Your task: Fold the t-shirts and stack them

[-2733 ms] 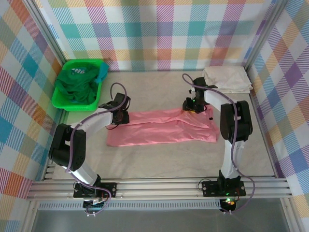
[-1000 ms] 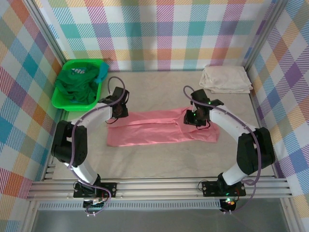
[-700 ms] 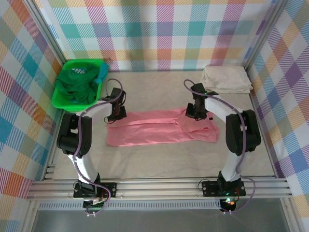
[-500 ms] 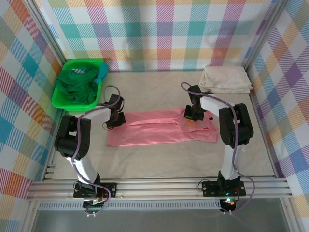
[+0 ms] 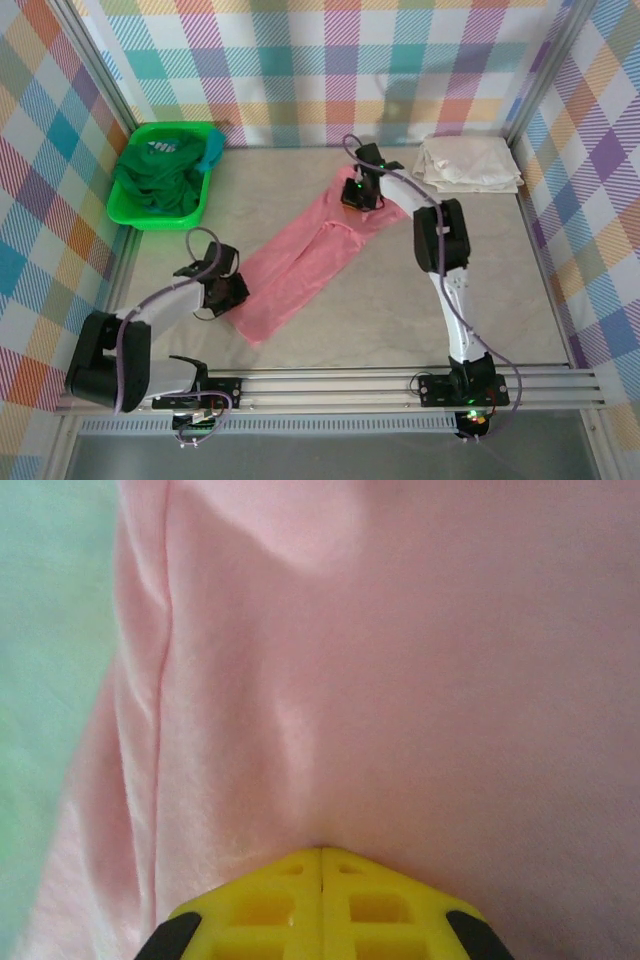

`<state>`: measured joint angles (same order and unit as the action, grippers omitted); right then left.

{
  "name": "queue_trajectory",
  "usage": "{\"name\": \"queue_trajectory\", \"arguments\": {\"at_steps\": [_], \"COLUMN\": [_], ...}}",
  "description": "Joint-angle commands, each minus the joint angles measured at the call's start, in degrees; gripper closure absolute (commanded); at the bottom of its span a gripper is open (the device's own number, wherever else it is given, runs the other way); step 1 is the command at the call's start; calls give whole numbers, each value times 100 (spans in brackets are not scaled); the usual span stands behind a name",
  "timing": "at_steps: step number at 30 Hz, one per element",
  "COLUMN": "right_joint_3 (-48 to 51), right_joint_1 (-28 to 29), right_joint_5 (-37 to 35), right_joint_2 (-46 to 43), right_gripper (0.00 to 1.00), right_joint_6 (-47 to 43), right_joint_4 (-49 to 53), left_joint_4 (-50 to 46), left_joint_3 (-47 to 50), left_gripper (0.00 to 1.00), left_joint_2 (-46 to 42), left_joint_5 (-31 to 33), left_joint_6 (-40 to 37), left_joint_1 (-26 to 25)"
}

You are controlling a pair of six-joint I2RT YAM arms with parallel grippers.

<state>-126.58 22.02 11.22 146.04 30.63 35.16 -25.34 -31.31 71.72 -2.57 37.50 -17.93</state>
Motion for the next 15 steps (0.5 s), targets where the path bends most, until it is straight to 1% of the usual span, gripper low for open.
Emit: {"name": "queue_trajectory", "arguments": {"at_steps": [1, 3, 4, 5, 6, 8, 10, 11, 12, 13, 14, 15], "right_joint_3": [-1526, -1992, -1994, -1841, -1498, -386, 891, 1569, 2162, 2575, 2958, 3231], "right_joint_1": [56, 22, 8, -6, -13, -7, -5, 10, 34, 54, 92, 136], "right_joint_5": [369, 222, 180, 119, 35, -26, -86, -151, -237, -305, -342, -368], "right_joint_2": [633, 580, 451, 223, -95, -862, -1688, -2119, -2483, -2721, -2930, -3050], "right_gripper": [100, 100, 98, 96, 94, 90, 89, 89, 89, 92, 98, 100], "right_joint_6": [47, -50, -95, -155, -225, -286, -256, -204, -134, -38, 38, 86], "right_joint_4": [745, 1069, 1194, 1314, 1344, 1076, 637, 372, 142, 18, -89, -202], "left_joint_4": [-618, -939, -1087, -1215, -1236, -1139, -845, -716, -648, -576, -436, -260], "left_joint_3": [42, -82, -146, -224, -279, -464, -754, -970, -1207, -1407, -1586, -1702], "left_gripper": [100, 100, 97, 91, 85, 83, 83, 85, 92, 99, 100, 100], "left_joint_2": [-590, -1179, -1465, -1763, -1979, -2052, -1681, -1265, -820, -433, -20, 291], "left_joint_5": [-9, 153, 253, 405, 504, 649, 616, 581, 592, 615, 635, 639], "left_joint_6": [474, 494, 501, 511, 474, 311, -38, -229, -389, -501, -597, -663], "left_joint_1": [-564, -606, -604, -604, -598, -573, -562, -558, -553, -545, -527, -502]}}
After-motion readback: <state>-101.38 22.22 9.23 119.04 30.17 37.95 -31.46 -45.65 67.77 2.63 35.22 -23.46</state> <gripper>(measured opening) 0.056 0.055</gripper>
